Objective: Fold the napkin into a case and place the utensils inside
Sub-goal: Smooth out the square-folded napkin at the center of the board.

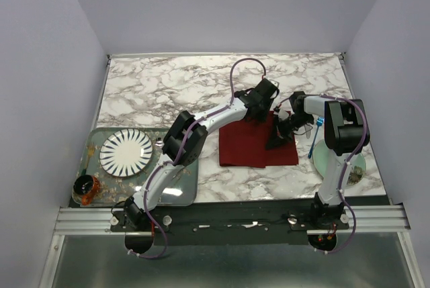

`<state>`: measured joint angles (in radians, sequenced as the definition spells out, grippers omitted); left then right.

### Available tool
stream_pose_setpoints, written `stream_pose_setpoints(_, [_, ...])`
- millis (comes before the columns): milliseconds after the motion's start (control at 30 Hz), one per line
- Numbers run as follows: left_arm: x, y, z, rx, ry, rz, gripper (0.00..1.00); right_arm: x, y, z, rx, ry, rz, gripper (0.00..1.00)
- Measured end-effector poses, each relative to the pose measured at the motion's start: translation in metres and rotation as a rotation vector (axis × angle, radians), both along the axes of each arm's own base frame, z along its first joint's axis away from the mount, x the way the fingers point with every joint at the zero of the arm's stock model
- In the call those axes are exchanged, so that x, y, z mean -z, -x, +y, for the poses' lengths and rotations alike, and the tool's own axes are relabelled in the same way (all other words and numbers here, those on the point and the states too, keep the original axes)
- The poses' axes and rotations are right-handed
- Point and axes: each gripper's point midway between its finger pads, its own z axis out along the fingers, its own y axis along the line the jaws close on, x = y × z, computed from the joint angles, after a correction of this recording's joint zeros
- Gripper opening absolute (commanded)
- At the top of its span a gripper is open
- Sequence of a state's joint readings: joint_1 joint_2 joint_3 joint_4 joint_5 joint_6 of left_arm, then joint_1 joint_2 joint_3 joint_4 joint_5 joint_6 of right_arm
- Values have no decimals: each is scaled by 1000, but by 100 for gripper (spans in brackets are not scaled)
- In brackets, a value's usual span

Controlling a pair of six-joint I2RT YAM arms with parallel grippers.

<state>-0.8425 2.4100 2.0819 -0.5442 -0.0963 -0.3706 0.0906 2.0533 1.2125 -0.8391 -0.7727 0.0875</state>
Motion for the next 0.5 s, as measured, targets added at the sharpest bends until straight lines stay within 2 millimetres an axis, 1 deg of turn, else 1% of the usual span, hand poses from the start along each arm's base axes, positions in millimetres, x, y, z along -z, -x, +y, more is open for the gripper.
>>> stream_pose_setpoints(367, [-1,-2,-1,-16,1,-5,47,0,0,0,0,0,0,1])
stream_pose_setpoints(500, [2,-8,-4,-28,-2,-17,53,0,0,0,0,0,1,1])
